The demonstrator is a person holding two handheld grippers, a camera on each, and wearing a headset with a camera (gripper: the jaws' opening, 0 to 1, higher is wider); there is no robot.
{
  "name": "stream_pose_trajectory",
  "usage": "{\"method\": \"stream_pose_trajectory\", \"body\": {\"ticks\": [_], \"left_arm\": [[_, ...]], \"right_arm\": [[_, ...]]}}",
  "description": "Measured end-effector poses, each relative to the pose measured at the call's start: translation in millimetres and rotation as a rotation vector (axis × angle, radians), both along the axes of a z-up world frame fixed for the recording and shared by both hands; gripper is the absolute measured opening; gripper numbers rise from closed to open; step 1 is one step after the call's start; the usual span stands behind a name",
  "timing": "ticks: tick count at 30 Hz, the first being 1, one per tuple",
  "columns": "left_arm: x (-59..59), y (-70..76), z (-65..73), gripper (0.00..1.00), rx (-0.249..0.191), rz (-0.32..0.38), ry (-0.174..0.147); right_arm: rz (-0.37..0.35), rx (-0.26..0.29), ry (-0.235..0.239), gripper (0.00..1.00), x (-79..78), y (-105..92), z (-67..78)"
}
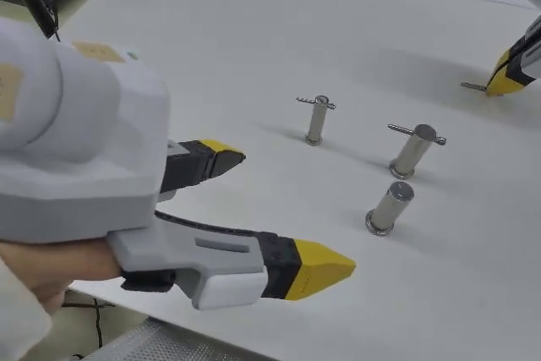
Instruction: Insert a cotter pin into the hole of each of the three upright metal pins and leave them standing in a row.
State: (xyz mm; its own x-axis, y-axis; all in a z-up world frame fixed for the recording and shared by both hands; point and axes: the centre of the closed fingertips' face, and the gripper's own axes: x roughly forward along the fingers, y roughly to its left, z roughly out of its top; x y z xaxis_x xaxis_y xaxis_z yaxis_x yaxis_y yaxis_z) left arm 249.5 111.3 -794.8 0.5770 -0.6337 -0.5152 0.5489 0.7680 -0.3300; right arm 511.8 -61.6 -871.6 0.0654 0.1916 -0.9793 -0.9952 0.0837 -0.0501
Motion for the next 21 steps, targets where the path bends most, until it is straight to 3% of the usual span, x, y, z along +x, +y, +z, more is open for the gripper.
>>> {"method": "stream_pose_trajectory", "body": {"ticks": [6, 15, 21], "left_arm": [[0.9, -0.9, 1.7, 0.83, -0.005, 0.007, -0.002], [-2.4, -2.6, 5.0, 0.82, -0.008, 0.01, -0.006], [-3.4, 0.5, 10.1, 0.81, -0.023, 0.039, -0.012]], "right_arm": [[0.031, -0.01, -0.029, 0.03, -1.1, -0.3, 0.0], [-0.012, 0.017, -0.059, 0.02, -0.6, -1.4, 1.3], [0.0, 0.062, -0.11, 0.02, -5.6, 2.8, 15.5]]}}
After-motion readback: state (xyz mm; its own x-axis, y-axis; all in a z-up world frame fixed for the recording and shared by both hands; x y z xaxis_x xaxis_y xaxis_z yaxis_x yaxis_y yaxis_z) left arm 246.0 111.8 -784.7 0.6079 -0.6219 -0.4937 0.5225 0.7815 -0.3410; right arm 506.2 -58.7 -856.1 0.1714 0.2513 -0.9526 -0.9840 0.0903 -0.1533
